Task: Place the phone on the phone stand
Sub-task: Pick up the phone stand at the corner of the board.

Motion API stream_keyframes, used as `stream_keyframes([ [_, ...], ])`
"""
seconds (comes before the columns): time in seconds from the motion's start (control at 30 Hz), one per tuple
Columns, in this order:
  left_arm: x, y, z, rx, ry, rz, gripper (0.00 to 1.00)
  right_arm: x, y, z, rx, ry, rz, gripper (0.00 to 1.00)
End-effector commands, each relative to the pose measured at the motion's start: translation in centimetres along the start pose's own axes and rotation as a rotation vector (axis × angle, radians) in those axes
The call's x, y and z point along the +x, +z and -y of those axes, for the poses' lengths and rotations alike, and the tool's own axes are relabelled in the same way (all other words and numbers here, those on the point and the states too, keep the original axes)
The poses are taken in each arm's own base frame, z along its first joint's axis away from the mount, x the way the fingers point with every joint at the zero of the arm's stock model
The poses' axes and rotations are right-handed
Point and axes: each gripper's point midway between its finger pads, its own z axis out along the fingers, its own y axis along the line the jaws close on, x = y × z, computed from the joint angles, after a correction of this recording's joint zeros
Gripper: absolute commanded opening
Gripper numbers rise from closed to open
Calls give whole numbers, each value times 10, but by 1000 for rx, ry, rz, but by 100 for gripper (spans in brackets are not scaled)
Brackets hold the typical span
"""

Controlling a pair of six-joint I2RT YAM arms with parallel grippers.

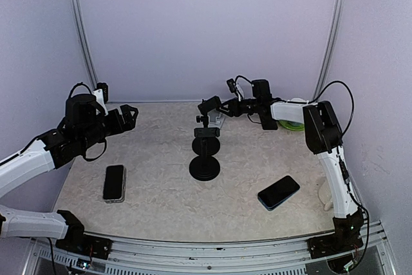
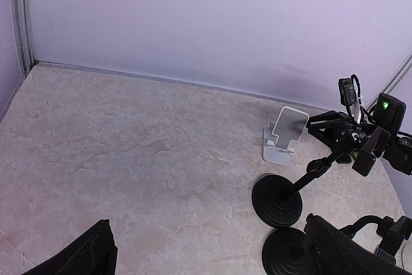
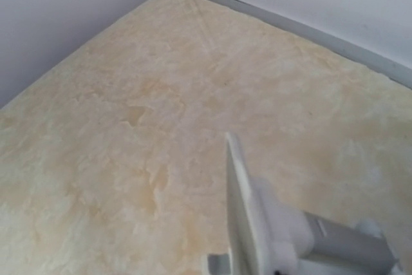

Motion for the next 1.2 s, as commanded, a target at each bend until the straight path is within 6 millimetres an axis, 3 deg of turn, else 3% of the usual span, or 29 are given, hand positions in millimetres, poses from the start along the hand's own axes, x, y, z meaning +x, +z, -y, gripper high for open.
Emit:
stream_keyframes([
  [0.0, -7, -4, -2, -7, 0, 22, 99, -4, 2, -14, -55, -20, 21, 37],
  [0.13, -6, -4, -3, -7, -1, 21, 99, -4, 2, -14, -58, -19, 25, 26],
  [0.27, -6, -5, -3, -6, -3, 21, 99, -4, 3, -11, -47, -10, 23, 22],
  [0.53, -4, -5, -4, -9, -5, 19, 99, -5, 2, -10, -33, -7, 19, 0],
  [0.87, -5, -6, -4, -5, -8, 21, 99, -17, -6, -20, -32, -28, 22, 0],
  [1.17, -3, -7, -5, -6, -10, 21, 99, -45, -34, -32, 38, -114, 15, 0],
])
